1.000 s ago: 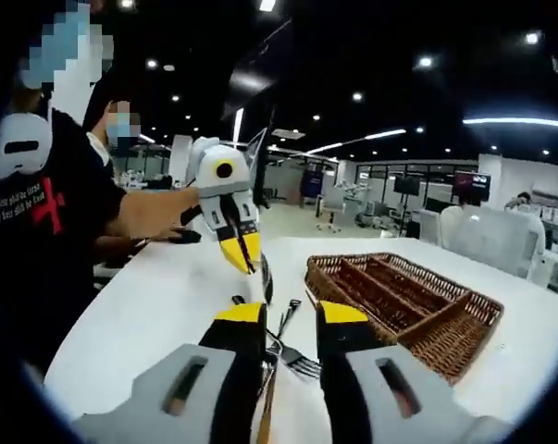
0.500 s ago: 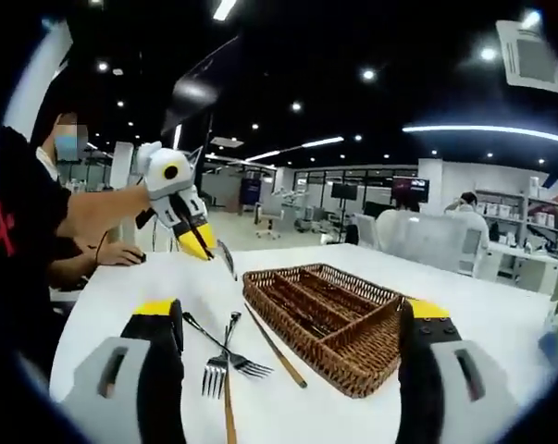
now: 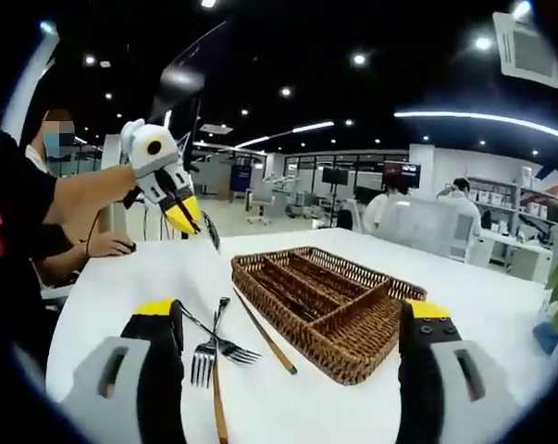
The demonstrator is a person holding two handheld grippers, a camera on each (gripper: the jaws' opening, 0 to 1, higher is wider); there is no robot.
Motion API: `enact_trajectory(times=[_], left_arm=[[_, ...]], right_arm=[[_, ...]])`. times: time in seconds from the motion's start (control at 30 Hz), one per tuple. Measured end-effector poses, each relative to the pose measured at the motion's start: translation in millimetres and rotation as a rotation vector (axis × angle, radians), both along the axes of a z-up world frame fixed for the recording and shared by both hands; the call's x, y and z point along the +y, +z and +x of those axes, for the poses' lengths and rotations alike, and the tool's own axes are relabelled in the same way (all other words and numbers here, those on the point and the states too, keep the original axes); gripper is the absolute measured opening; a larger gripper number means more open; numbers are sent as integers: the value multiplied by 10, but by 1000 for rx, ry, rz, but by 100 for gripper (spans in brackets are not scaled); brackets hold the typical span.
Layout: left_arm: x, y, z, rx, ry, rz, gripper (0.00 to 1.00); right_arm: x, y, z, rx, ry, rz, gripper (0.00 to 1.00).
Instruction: Arrange the knives, forks, and spoons in their matching storage slots by inserting each utensil handle-first until every utensil is classified and aligned in the correct compartment
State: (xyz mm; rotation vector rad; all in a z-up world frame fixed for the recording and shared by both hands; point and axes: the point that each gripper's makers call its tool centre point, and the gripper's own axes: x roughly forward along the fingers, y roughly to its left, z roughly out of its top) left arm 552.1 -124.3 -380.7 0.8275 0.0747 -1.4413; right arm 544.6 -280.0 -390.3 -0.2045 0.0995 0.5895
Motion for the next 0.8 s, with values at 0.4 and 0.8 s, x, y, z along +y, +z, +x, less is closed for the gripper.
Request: enact_trajectory(times=[0.4,0.8], left_arm=[[6,34,208,-55,16,21,0],[-54,-60,484,-63,22,45,0]], right_arm=[[-16,-48,18,5,-22,-15,100],[-6,-81,7,14,-20,-31,100]])
